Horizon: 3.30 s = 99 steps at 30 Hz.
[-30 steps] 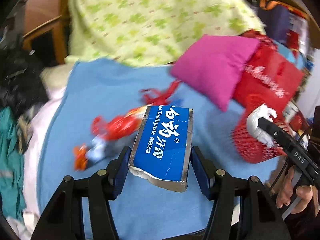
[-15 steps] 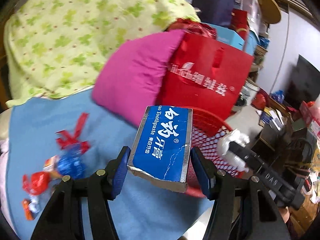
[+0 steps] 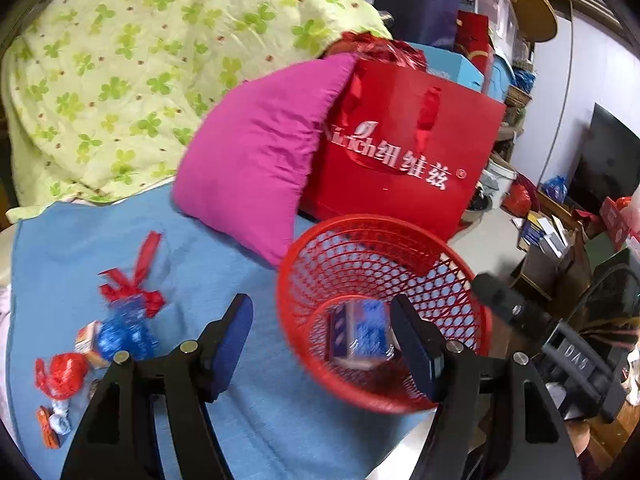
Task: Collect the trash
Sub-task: 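Carry both items over the red basket and open both tools to drop them, then move both tools back over the trash on the blanket, then grasp the orange tied bundle with the left tool while the right tool grasps the black bag, then lift and carry the orange bundle and black bag toward the red basket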
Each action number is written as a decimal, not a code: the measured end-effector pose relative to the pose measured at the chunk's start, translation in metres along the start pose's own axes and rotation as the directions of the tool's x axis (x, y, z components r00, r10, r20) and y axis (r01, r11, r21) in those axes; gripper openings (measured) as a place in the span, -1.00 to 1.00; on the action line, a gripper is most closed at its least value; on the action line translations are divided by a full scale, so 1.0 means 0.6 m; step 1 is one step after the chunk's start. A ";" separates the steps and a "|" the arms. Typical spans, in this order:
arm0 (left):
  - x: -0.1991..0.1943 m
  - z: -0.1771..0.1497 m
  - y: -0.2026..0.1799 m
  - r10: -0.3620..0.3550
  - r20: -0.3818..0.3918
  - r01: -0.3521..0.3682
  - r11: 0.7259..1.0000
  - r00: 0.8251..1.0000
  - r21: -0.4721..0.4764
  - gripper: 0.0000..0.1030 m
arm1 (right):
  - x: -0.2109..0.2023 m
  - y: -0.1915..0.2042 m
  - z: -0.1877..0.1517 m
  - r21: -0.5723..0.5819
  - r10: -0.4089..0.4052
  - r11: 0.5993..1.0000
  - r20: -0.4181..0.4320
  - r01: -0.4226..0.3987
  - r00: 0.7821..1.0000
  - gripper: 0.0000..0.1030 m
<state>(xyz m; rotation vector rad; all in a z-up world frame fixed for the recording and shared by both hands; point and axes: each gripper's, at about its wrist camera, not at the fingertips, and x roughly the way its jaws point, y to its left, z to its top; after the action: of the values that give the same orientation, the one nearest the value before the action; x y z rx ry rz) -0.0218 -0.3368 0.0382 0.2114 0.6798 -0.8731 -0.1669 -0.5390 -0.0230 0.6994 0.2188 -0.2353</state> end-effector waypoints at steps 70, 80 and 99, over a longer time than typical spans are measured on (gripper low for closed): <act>-0.110 -0.375 0.591 0.351 -0.199 -0.397 0.692 0.915 -0.603 -0.37 | 0.445 0.295 -0.351 0.082 0.125 0.992 -0.660 -0.094 0.741 -0.27; -0.149 -0.348 0.543 0.428 -0.080 -0.398 0.734 0.900 -0.550 -0.37 | 0.373 0.318 -0.322 0.003 0.173 0.973 -0.664 -0.229 0.727 -0.27; -0.167 -0.221 0.307 0.375 0.091 -0.335 0.895 0.923 -0.294 -0.37 | 0.184 0.289 -0.182 -0.246 0.171 0.930 -0.366 -0.272 0.915 -0.27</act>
<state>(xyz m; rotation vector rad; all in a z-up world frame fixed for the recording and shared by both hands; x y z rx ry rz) 0.0128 -0.0983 -0.0191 0.0197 0.5933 -0.4300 -0.0254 -0.3541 -0.0293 0.4597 0.4903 0.1415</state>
